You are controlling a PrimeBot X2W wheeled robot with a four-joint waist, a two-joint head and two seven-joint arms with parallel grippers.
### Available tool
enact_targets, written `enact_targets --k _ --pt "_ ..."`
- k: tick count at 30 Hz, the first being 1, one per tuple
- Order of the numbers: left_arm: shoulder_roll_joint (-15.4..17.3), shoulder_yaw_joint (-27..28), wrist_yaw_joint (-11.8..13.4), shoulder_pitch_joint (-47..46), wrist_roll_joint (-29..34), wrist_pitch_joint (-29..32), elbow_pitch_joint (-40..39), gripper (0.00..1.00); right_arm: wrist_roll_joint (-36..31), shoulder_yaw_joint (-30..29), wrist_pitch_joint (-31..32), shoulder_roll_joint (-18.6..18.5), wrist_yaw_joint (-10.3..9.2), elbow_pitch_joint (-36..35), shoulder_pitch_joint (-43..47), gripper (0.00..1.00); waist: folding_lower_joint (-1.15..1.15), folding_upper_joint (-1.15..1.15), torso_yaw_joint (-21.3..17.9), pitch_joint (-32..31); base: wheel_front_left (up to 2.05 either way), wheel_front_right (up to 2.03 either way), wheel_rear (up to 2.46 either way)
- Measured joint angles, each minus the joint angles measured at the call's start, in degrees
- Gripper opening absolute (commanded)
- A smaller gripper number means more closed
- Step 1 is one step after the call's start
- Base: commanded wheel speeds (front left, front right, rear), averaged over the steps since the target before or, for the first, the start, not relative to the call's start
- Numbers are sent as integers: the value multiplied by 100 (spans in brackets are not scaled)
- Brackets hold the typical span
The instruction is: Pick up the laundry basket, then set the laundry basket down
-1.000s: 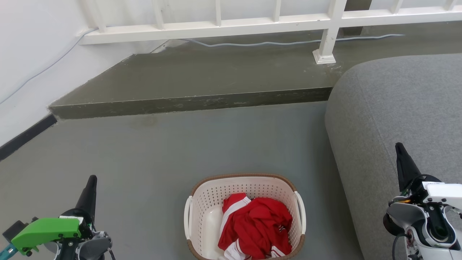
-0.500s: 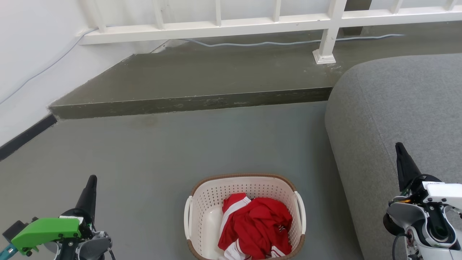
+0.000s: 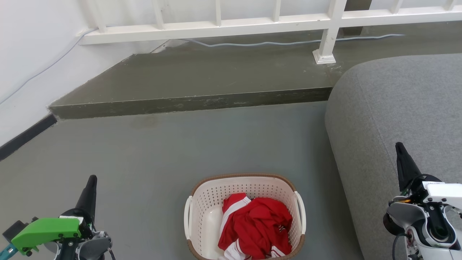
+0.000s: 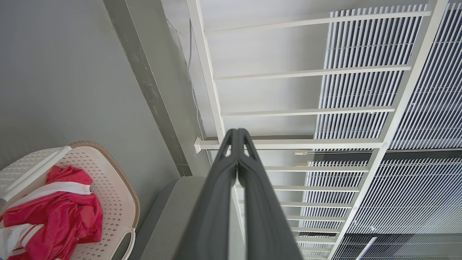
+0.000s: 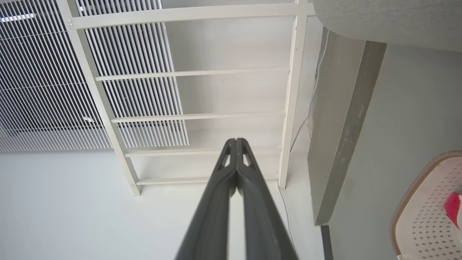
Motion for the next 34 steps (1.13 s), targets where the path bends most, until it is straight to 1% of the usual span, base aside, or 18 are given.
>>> enact_targets --k 34 --pt "-1 -1 0 0 0 0 -2 0 5 0 0 1 0 -3 0 0 0 0 0 0 0 0 0"
